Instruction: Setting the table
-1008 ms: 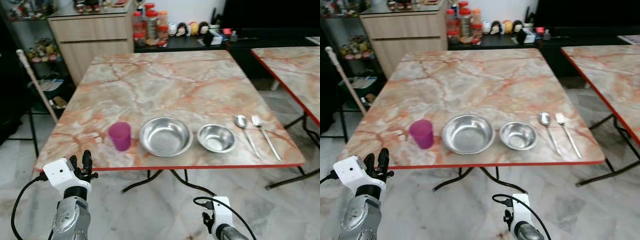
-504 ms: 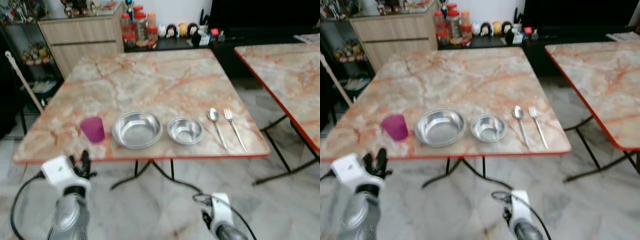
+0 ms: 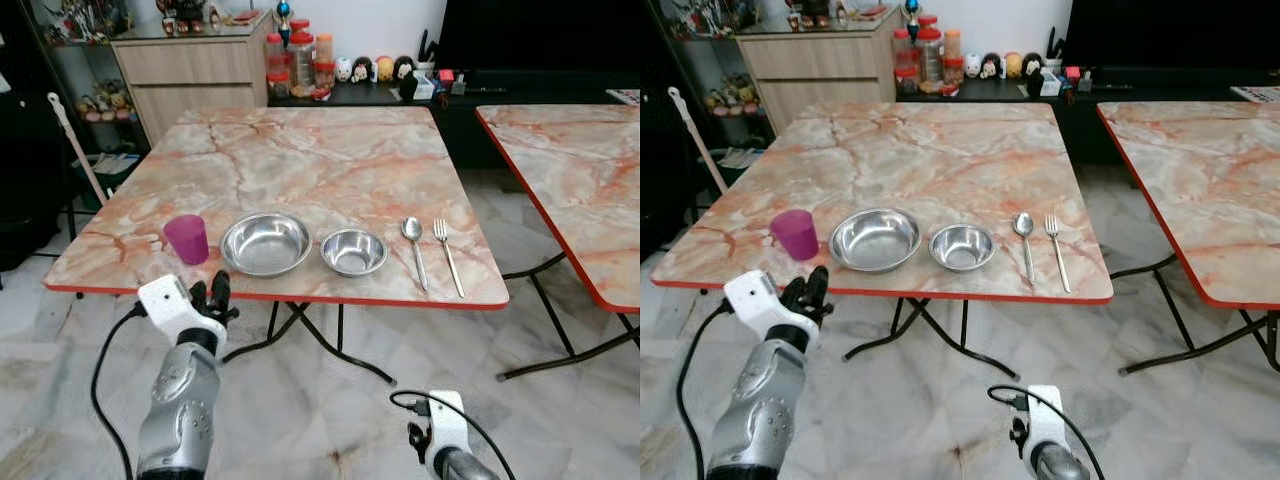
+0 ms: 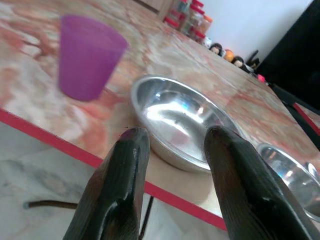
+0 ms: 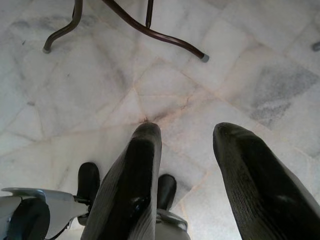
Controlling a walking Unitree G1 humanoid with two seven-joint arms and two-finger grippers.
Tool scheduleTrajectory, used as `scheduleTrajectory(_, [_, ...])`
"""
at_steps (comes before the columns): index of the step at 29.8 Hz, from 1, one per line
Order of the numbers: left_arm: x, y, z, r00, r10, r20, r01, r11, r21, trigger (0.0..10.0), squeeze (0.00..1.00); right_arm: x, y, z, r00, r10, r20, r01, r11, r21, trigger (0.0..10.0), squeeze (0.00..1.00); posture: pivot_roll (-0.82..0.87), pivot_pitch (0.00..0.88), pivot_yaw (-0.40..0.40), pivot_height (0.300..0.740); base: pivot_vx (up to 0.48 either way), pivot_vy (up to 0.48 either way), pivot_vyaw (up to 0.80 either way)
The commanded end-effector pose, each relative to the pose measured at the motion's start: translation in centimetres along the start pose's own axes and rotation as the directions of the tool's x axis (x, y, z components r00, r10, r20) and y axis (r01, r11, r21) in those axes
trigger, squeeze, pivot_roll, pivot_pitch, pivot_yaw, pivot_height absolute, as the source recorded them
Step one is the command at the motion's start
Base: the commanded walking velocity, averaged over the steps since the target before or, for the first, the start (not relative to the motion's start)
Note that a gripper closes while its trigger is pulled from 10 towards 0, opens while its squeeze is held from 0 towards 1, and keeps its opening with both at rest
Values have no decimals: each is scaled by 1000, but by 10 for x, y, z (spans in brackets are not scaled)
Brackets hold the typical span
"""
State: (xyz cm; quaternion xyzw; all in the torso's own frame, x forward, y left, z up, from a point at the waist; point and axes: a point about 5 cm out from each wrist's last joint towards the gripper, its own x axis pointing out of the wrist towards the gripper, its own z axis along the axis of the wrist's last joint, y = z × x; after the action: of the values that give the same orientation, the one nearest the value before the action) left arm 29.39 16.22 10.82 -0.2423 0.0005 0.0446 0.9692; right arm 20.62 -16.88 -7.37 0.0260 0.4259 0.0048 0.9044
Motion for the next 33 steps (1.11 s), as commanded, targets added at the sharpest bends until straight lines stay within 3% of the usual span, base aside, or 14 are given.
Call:
scheduleTrajectory(1, [7,-4,-2,1000,-7,-10,7,1000,17,10000,0,1,-2,5,1000,-12,13,12,1000,23,10000,0,122,0,17,740,0,0,0])
scheduleTrajectory(13, [9,5,1,1000,30,11,-30,999,33,10000,0,-1,-9,0,1000,-24,-3,24,1000,16,10000,0,122,0,10,740,102,0,0])
scheduleTrajectory(19, [9,10,2,999,46,26,-47,999,28,10000,0,0,-4,4,1000,-2,9,3,998,-62,10000,0,120,0,9,740,265,0,267])
scheduleTrajectory(23, [8,13,3,998,54,32,-55,998,29,10000,0,0,-3,3,1000,-6,6,6,1000,-5,10000,0,124,0,11,740,268,0,400])
scheduleTrajectory(33, [2,15,6,998,48,49,-49,998,27,10000,0,0,-2,1,1000,-2,-3,2,1000,-20,10000,0,129,0,14,740,213,0,0])
